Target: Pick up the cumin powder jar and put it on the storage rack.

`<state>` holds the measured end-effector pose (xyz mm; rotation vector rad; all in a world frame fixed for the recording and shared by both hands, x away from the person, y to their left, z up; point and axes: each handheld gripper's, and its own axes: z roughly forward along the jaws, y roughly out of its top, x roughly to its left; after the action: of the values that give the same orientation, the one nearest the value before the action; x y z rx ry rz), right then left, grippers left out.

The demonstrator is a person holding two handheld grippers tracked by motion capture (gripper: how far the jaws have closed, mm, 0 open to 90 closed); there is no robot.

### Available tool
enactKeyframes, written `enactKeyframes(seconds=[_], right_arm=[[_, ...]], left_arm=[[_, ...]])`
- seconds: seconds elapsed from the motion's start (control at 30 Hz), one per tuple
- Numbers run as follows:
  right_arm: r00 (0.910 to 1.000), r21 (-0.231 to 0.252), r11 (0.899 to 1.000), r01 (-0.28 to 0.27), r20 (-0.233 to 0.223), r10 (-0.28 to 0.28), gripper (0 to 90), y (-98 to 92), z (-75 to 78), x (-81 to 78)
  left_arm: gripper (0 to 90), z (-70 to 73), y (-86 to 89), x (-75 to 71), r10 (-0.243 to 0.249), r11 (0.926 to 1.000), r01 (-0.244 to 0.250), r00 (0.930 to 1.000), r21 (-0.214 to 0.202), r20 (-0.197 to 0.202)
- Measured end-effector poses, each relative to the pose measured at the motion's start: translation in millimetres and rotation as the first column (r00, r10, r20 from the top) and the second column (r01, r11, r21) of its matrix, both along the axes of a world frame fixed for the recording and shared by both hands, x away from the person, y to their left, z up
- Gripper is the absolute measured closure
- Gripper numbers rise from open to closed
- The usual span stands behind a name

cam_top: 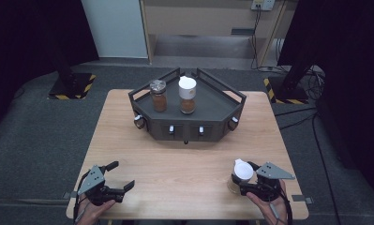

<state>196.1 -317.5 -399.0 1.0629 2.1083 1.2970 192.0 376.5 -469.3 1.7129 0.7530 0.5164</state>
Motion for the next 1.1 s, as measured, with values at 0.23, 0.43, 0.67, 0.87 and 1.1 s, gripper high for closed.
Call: enactKeyframes(seconds=[0.23, 0.43, 0.67, 0.87, 1.1], right_arm=[[1.0000, -0.020, 1.000, 0.002, 0.005, -0.002, 30.7, 4.4, 3.2, -1.9], [0.9999, -0.027, 1.000, 0.010, -0.005, -0.010, 30.8, 6.6, 6.2, -1.9], [0.9999, -0.032, 0.999, -0.008, -0.010, 0.008, 30.9, 10.0, 15.5, 2.3], [0.9998, -0.024, 1.000, -0.014, -0.013, 0.014, 30.8, 12.6, 32.8, 8.8], [0.9994, -0.026, 1.000, -0.016, -0.031, 0.016, 30.8, 16.2, 52.1, 19.9]], left_arm=[[1.3, 0.5, -0.5, -0.4, -0.002, 1.0000, 0.002, 1.0000, 0.002, 0.001], [1.4, 0.3, -0.5, -0.3, -0.001, 1.0000, 0.001, 1.0000, 0.001, 0.001], [1.3, 0.4, -0.9, 0.1, -0.004, 1.0000, 0.004, 1.0000, 0.003, 0.002], [1.4, 0.4, -0.9, -0.1, -0.008, 0.9999, 0.008, 1.0000, 0.006, 0.004], [1.4, -0.2, 0.9, -2.5, -0.002, 1.0000, 0.002, 1.0000, 0.002, 0.003]])
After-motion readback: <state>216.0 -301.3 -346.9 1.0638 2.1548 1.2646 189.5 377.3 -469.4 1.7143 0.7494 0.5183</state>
